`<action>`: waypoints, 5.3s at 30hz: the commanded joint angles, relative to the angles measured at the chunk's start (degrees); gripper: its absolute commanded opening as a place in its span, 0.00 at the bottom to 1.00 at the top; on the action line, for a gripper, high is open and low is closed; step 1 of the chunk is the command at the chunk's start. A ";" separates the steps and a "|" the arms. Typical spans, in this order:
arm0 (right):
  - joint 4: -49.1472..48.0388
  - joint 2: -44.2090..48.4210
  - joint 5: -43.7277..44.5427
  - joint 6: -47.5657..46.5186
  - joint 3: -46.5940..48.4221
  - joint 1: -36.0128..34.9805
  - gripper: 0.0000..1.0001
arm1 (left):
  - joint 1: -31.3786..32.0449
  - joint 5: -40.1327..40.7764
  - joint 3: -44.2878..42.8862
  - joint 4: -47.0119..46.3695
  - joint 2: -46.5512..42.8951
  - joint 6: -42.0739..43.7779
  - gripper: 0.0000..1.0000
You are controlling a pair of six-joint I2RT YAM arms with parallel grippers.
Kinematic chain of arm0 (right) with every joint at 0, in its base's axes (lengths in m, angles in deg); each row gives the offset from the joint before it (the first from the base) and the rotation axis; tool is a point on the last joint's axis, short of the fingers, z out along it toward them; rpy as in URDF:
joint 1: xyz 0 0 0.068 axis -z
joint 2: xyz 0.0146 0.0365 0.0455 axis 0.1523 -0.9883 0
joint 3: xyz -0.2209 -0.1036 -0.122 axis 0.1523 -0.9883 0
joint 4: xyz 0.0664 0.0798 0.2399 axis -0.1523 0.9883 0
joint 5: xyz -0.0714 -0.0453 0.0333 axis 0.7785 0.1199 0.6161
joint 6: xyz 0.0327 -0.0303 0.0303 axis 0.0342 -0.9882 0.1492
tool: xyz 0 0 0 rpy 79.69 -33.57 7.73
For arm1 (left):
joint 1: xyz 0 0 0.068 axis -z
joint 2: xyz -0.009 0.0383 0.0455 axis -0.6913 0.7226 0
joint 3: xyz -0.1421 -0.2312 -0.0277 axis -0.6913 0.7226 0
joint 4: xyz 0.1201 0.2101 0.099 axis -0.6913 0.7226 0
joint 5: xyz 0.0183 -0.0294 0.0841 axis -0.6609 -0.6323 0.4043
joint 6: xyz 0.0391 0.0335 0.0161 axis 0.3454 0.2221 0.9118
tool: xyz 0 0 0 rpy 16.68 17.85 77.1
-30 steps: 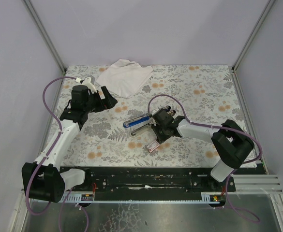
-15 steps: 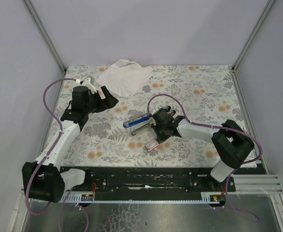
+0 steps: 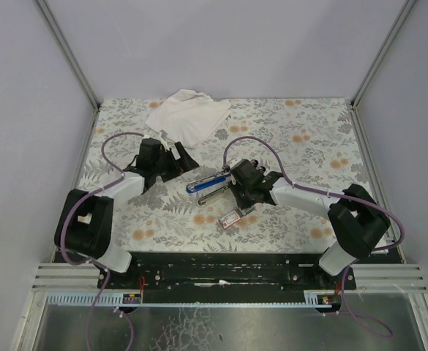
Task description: Load the staples into the stapler
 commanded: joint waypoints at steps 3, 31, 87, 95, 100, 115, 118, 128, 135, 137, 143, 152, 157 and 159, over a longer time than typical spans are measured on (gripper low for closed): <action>-2.08 -0.52 1.21 3.28 -0.12 -0.63 0.30 | 2.53 -1.61 -3.16 -8.28 6.75 0.56 0.90; -1.75 -5.55 4.09 4.27 -0.27 -0.63 0.26 | 4.64 -2.18 -3.09 -6.32 10.02 1.16 0.89; 0.35 -5.44 4.05 5.94 0.57 -0.60 0.23 | 10.35 0.91 -2.17 9.72 -9.35 2.17 0.92; 4.45 0.08 6.34 6.46 3.75 -0.63 0.17 | 11.61 -1.88 2.06 3.30 -4.43 -0.44 0.91; 5.87 2.07 6.70 6.48 4.48 -0.63 0.17 | 13.94 -3.67 3.02 -1.47 -0.35 -1.52 0.91; 3.09 5.52 5.58 7.94 0.23 0.45 0.17 | 18.86 -3.55 1.14 -3.92 10.50 -1.69 0.90; 3.00 6.46 5.86 7.95 -0.53 1.05 0.17 | 20.51 -3.99 1.08 -5.11 11.68 -2.67 0.90; 1.58 9.28 6.77 8.60 -1.70 4.38 0.18 | 28.54 -6.31 -2.22 -11.58 15.88 -7.21 0.90; -0.55 9.81 8.18 11.64 -2.35 4.38 0.18 | 25.20 -0.08 -5.38 -0.71 5.89 -3.55 0.90; -1.53 10.38 8.45 12.90 -3.07 4.25 0.18 | 21.28 -0.56 -6.21 2.65 1.56 -3.04 0.90; -2.77 12.22 10.91 16.45 -5.53 3.25 0.18 | 8.09 -0.05 -15.83 18.62 -6.95 5.04 0.93; -3.10 11.35 14.75 21.74 -6.34 0.46 0.17 | -0.27 9.74 -19.72 26.26 -10.40 15.17 0.96; -2.85 9.64 15.46 22.89 -5.61 -0.74 0.17 | -2.71 9.20 -19.42 26.07 -11.65 15.21 0.97; -2.68 9.19 15.84 22.94 -5.50 -0.97 0.17 | -3.05 8.99 -19.07 25.90 -11.96 15.16 0.97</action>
